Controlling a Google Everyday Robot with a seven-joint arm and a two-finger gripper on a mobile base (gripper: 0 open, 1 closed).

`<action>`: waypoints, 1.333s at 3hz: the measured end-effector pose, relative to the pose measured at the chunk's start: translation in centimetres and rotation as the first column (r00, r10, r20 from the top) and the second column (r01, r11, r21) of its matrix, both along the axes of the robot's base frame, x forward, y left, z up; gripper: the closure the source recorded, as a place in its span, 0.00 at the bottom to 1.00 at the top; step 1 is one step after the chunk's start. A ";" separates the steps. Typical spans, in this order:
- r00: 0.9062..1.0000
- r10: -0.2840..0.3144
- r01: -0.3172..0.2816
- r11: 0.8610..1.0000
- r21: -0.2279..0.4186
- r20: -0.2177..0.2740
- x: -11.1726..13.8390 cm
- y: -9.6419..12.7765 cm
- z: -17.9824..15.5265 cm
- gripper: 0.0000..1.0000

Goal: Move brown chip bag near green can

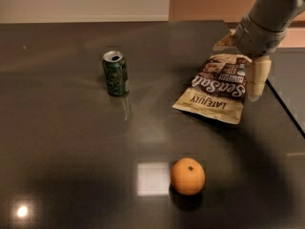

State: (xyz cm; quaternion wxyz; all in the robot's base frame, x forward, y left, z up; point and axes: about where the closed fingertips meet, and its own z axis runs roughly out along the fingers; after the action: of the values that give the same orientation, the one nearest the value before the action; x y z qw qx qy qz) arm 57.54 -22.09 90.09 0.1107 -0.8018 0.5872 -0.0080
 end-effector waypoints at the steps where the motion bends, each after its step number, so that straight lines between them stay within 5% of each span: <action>1: 0.999 0.038 -0.038 0.999 0.001 -0.009 0.7 -0.5 -1.7 0.00; 2: 0.998 0.059 -0.059 0.998 0.011 -0.011 1.3 -0.3 -2.6 0.00; 4: 0.997 0.065 -0.065 0.998 0.002 -0.030 2.2 -0.6 -3.3 0.41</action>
Offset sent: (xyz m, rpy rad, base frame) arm 0.0084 -0.0058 -0.0342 0.0137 0.0470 0.0875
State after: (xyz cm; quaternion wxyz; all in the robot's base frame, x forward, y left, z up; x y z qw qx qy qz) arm 59.71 -22.66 86.75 0.1024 -0.8204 0.5625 0.0077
